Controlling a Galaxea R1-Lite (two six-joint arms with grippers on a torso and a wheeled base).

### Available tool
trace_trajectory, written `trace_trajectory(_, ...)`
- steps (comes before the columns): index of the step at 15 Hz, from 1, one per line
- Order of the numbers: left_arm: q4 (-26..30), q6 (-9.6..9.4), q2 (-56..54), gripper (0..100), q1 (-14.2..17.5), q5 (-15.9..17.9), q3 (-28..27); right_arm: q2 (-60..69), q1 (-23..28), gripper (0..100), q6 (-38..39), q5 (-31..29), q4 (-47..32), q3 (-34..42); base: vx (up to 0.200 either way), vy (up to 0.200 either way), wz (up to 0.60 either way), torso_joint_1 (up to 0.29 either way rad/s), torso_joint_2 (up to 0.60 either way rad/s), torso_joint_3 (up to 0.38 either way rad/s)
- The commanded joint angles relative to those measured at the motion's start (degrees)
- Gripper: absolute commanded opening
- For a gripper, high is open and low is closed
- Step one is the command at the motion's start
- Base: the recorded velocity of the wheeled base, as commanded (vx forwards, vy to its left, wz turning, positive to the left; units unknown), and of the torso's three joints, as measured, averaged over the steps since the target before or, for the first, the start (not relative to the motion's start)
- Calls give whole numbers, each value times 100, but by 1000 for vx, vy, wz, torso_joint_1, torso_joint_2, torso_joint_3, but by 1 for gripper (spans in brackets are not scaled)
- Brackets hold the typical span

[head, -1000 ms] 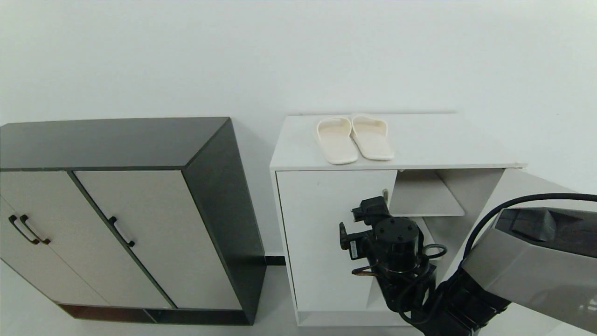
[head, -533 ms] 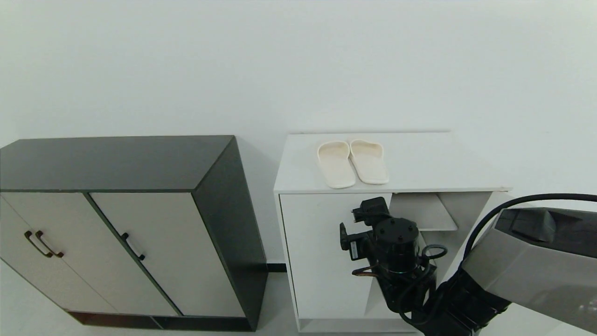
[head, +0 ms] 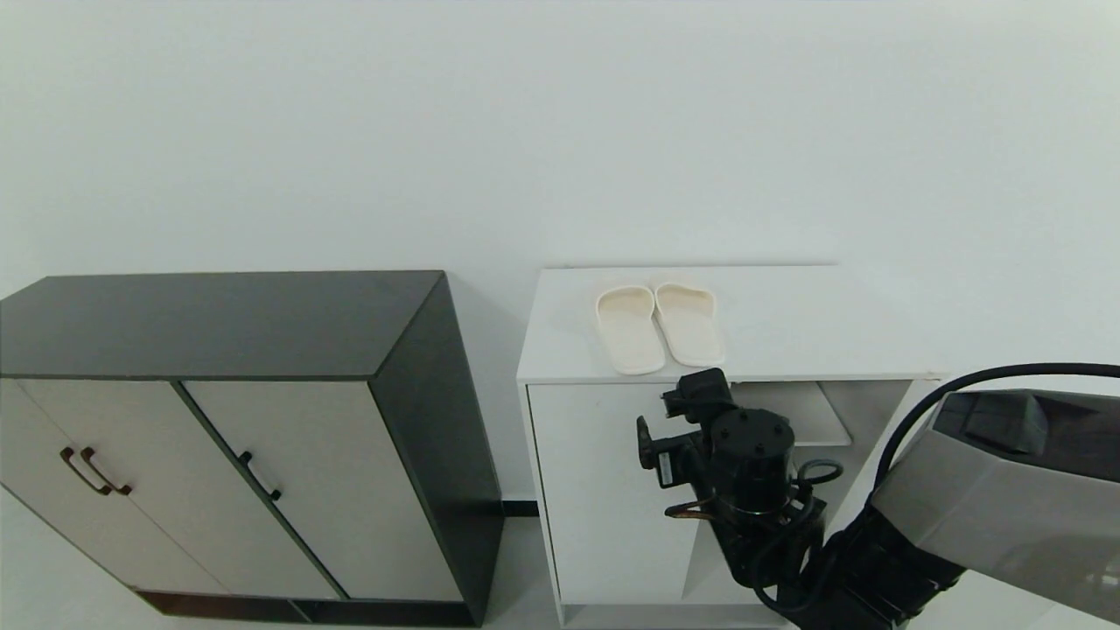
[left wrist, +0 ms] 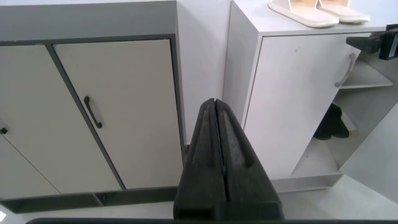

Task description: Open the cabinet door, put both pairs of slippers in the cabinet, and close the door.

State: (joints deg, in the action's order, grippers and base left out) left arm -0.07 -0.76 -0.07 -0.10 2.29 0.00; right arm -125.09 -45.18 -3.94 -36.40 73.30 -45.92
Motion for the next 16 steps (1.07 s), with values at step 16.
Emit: trace_trajectory(16, -1, -21, 7, 0, 1, -1, 0, 1259, -44, 100, 1299, 248, -3199, -1340, 0, 0, 0, 0, 0, 0)
